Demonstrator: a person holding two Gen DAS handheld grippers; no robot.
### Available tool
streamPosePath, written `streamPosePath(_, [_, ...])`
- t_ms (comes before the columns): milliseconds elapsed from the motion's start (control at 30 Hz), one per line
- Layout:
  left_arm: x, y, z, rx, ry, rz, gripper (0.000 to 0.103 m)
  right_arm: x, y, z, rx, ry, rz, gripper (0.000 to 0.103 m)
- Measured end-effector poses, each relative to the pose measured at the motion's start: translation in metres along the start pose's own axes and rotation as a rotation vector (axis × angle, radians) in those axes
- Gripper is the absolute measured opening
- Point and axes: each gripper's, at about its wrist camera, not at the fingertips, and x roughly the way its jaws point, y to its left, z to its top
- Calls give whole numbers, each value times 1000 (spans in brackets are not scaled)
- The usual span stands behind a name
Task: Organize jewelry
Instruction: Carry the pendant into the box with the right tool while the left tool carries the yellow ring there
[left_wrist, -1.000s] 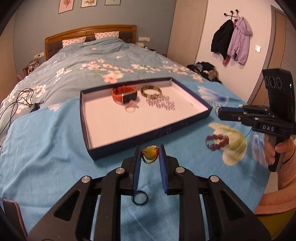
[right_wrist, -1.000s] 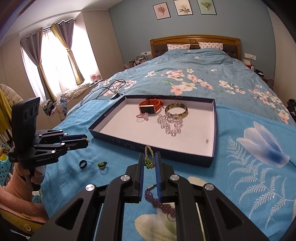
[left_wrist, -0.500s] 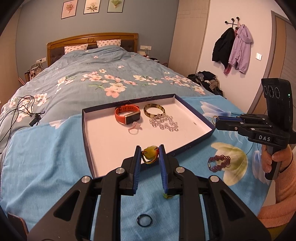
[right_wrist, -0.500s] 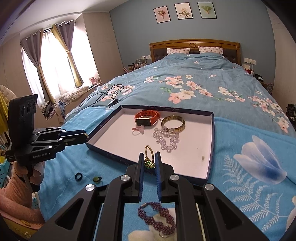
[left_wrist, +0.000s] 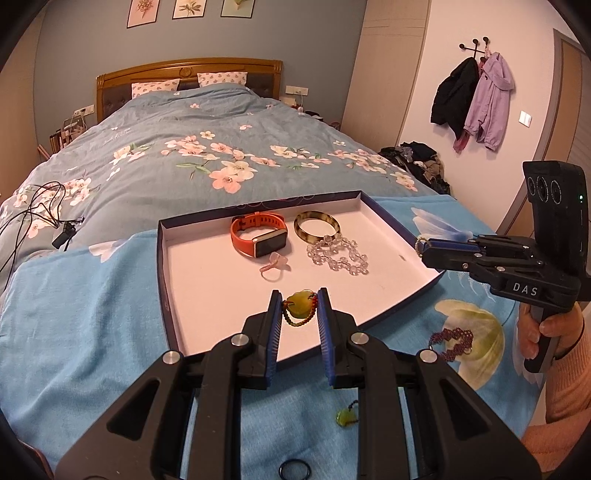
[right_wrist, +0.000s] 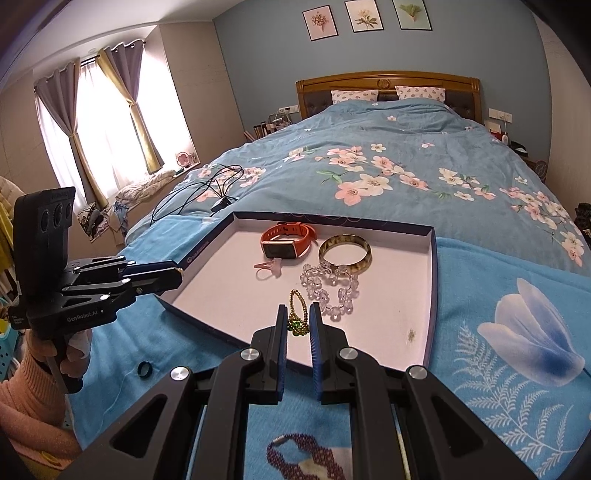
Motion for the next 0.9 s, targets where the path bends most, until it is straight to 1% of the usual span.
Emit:
streamPosePath(600, [36, 4, 13, -29, 48, 2, 19, 46, -8, 12, 10, 78, 9, 10])
streamPosePath(900, [52, 5, 17, -32, 72, 16, 19, 54, -10, 11, 16, 98, 2, 10])
